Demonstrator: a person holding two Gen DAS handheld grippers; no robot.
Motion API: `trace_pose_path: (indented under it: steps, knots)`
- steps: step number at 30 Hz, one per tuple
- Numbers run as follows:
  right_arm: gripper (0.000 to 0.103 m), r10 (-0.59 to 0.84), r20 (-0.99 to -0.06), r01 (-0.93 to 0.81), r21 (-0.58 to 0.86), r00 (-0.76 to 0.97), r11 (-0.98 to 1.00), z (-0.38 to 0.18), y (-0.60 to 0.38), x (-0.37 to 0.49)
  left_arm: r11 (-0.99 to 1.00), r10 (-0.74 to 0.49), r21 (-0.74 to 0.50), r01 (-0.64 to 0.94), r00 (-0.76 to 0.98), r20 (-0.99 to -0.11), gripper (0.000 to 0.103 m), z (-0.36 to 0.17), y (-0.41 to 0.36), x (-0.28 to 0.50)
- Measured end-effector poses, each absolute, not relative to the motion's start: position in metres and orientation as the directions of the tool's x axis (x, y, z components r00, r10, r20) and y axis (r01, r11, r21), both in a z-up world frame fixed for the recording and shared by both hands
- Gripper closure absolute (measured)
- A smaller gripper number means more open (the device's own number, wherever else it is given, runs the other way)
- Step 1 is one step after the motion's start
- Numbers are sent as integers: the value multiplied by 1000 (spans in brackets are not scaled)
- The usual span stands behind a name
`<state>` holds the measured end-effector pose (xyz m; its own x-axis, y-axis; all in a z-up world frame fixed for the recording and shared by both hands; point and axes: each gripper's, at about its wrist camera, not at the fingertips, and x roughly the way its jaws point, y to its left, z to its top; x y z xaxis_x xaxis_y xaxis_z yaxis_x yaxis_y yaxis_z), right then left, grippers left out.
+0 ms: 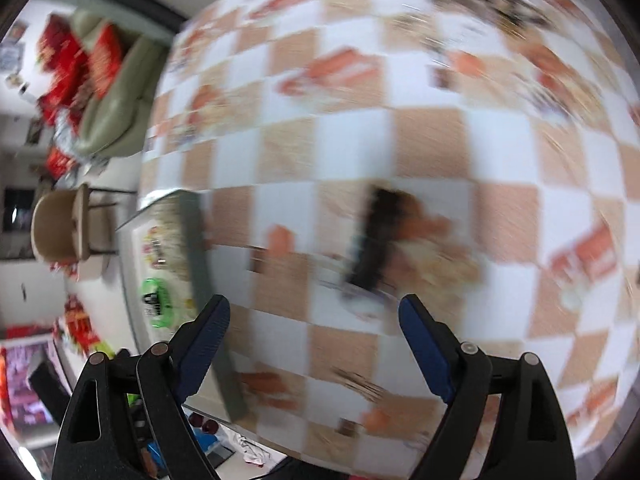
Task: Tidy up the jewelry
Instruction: 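Move both tools back over the table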
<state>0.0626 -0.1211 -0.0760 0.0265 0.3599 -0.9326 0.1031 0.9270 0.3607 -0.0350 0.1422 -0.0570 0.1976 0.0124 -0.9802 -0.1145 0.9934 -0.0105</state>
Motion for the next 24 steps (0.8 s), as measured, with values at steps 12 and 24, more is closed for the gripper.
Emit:
trace_pose_path:
  steps: [12, 24]
  knots:
    - [15, 292, -957, 192, 286, -1, 939, -94, -166, 50, 998, -57, -58, -2, 141, -988, 0, -57, 62, -29]
    - [15, 278, -959, 63, 274, -55, 960, -112, -152, 87, 974, -25, -40, -224, 68, -997, 0, -90, 15, -38]
